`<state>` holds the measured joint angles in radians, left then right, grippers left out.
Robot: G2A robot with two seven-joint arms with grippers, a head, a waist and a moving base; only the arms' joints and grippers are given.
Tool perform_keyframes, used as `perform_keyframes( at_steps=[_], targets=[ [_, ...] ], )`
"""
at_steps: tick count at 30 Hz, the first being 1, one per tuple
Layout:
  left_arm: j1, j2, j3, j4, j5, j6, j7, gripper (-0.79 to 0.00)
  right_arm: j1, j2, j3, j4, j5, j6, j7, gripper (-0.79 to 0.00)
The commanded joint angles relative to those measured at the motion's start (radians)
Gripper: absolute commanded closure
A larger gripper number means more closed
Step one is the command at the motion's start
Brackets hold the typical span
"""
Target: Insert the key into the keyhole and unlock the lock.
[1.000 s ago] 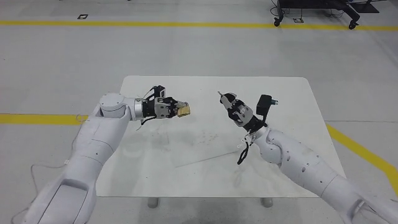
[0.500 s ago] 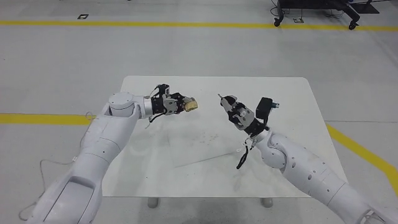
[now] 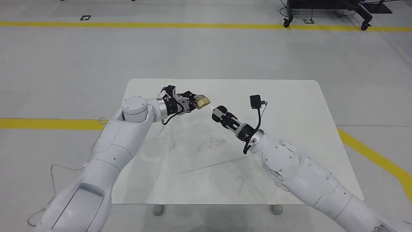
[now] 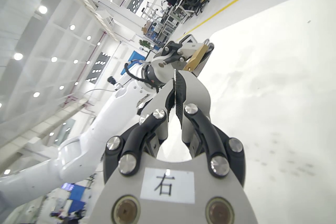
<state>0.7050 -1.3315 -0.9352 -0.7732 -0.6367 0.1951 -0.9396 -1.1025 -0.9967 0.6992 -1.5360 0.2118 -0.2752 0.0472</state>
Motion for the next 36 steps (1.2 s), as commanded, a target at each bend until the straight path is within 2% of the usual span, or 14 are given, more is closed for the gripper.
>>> perform_keyframes(
  at_steps=[1, 8, 13, 16, 23, 36],
  targets=[
    [0.000, 0.000, 0.001, -0.001, 0.002, 0.000, 0.010, 0.000, 0.000, 0.000, 0.000, 0.001, -0.016, -0.001, -0.009, 0.000],
    [0.020, 0.000, 0.001, -0.025, 0.010, 0.014, 0.044, 0.000, -0.002, 0.000, 0.001, 0.000, -0.012, -0.001, -0.011, 0.000],
    [0.032, 0.003, 0.002, -0.060, 0.051, 0.022, 0.083, 0.000, -0.045, -0.001, 0.046, -0.021, 0.070, 0.024, 0.008, 0.000],
    [0.035, 0.003, 0.005, -0.071, 0.074, 0.022, 0.105, 0.000, -0.070, 0.000, 0.067, -0.050, 0.081, 0.101, 0.009, 0.000],
    [0.039, 0.000, 0.003, -0.075, 0.086, 0.024, 0.115, 0.000, -0.115, -0.001, 0.101, -0.114, 0.089, 0.210, 0.035, 0.000],
    [0.038, -0.004, 0.002, -0.069, 0.103, 0.031, 0.098, 0.000, -0.068, -0.048, 0.087, -0.078, 0.111, 0.314, 0.046, 0.000]
  ],
)
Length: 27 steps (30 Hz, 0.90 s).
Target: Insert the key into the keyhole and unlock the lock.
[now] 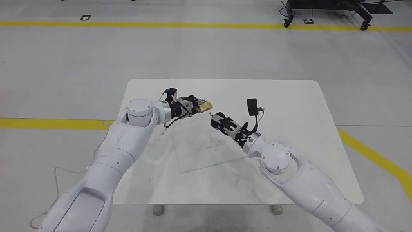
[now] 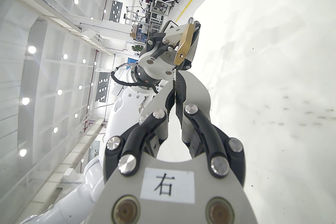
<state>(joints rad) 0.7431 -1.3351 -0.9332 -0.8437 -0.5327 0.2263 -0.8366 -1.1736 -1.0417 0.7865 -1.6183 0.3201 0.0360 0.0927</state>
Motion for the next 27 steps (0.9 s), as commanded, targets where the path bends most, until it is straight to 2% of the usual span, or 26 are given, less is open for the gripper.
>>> perform_keyframes(
  at_steps=[1, 10, 27],
  targets=[
    [-0.001, -0.001, -0.001, 0.004, -0.002, 0.000, -0.008, 0.000, 0.008, -0.007, -0.001, 0.011, 0.007, 0.007, 0.002, 0.000],
    [-0.009, -0.006, 0.006, 0.016, 0.016, -0.013, -0.024, 0.000, 0.039, -0.039, -0.001, 0.062, 0.030, 0.028, 0.004, 0.000],
    [-0.006, -0.013, 0.001, 0.012, 0.038, -0.070, -0.028, 0.000, 0.033, -0.076, 0.023, 0.086, 0.024, 0.058, 0.008, 0.000]
  ],
)
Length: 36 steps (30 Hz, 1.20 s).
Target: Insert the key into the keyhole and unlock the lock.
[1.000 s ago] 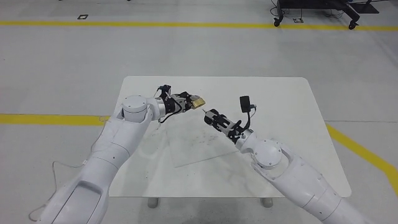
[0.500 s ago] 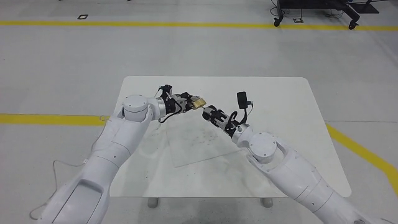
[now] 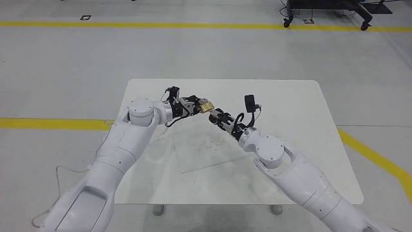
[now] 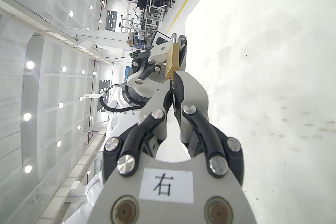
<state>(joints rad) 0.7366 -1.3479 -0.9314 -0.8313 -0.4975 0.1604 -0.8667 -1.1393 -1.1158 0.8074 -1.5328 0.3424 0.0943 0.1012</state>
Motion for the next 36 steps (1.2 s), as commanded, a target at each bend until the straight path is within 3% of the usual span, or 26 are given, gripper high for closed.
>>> perform_keyframes(
  at_steps=[1, 23, 36],
  targets=[
    [0.004, 0.000, 0.000, -0.006, 0.006, -0.008, 0.003, 0.000, -0.002, -0.003, 0.004, 0.002, 0.004, -0.002, 0.000, 0.000],
    [0.038, 0.007, -0.034, -0.070, 0.064, -0.106, 0.049, 0.000, -0.032, -0.038, 0.073, 0.020, 0.062, -0.029, 0.020, 0.000],
    [0.045, 0.002, -0.046, -0.069, 0.034, -0.062, 0.042, 0.000, -0.042, -0.056, 0.097, 0.020, 0.035, -0.036, 0.003, 0.000]
  ],
)
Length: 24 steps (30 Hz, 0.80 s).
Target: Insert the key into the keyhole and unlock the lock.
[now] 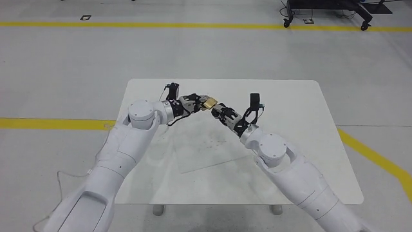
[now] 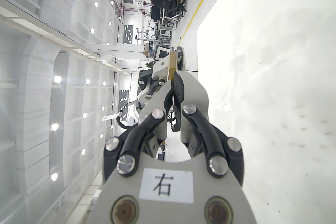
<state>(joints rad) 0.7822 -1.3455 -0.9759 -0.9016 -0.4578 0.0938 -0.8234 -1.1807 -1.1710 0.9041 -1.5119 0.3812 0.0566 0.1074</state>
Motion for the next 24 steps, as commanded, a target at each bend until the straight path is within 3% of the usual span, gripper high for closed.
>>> perform_keyframes(
  at_steps=[1, 7, 8, 9, 10, 11, 24],
  targets=[
    [-0.001, -0.001, -0.003, 0.002, -0.009, 0.006, -0.002, 0.000, -0.003, -0.002, 0.001, -0.002, -0.009, 0.003, -0.007, 0.000],
    [-0.004, -0.003, -0.004, 0.009, -0.010, 0.008, -0.011, 0.000, -0.005, -0.012, 0.001, -0.002, -0.035, 0.016, -0.015, 0.000],
    [-0.004, -0.003, -0.004, 0.009, -0.009, 0.008, -0.011, 0.000, -0.005, -0.013, 0.001, -0.002, -0.038, 0.017, -0.015, -0.092],
    [-0.005, -0.004, -0.004, 0.010, -0.008, 0.009, -0.013, 0.000, -0.006, -0.015, 0.001, -0.002, -0.041, 0.016, -0.015, -0.249],
    [-0.005, -0.004, -0.004, 0.011, -0.007, 0.009, -0.014, 0.000, -0.007, -0.016, 0.002, -0.002, -0.043, 0.016, -0.015, -0.336],
    [-0.006, -0.004, -0.004, 0.011, -0.005, 0.009, -0.013, 0.000, -0.008, -0.017, 0.004, -0.003, -0.046, 0.015, -0.014, -0.360],
    [-0.004, -0.006, -0.012, 0.013, 0.003, 0.008, 0.001, 0.000, -0.048, -0.023, 0.043, -0.022, -0.070, 0.001, 0.017, -0.262]
  ],
)
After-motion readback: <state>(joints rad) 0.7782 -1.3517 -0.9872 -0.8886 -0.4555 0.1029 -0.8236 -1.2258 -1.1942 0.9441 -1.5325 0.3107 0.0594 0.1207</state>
